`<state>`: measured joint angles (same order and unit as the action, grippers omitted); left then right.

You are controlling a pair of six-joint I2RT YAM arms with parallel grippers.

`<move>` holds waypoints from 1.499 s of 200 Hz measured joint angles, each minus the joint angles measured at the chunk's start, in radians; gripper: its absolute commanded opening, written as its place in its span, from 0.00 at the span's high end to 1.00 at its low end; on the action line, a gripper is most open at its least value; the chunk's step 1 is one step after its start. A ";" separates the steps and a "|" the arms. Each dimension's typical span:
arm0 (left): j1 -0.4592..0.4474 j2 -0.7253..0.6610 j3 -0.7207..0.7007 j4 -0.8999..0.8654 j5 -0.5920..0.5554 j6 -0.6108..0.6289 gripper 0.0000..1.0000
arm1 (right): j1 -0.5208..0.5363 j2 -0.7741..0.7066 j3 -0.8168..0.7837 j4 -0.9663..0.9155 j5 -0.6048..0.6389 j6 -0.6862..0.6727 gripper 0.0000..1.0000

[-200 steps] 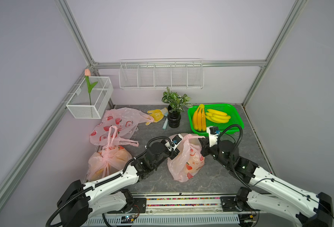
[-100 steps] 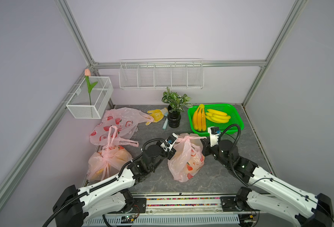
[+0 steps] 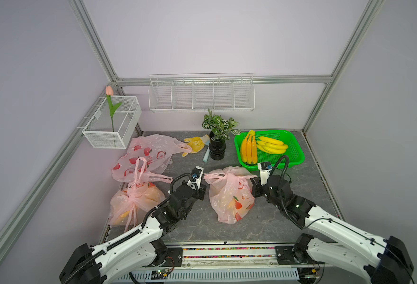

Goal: Place the banana into a plastic bag & tie a knot
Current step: Tie the plastic bag at the center of the board, then pick up the plastic bag at the center of the board.

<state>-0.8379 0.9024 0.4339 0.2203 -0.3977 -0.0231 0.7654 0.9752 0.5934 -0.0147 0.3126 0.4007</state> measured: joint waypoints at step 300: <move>0.478 0.085 0.307 -0.352 0.189 -0.450 1.00 | -0.027 0.104 0.041 0.140 -0.133 0.012 0.94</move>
<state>-0.3599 0.9878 0.7406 -0.1314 -0.2085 -0.4728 0.7380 1.0790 0.6346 0.1249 0.1795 0.4126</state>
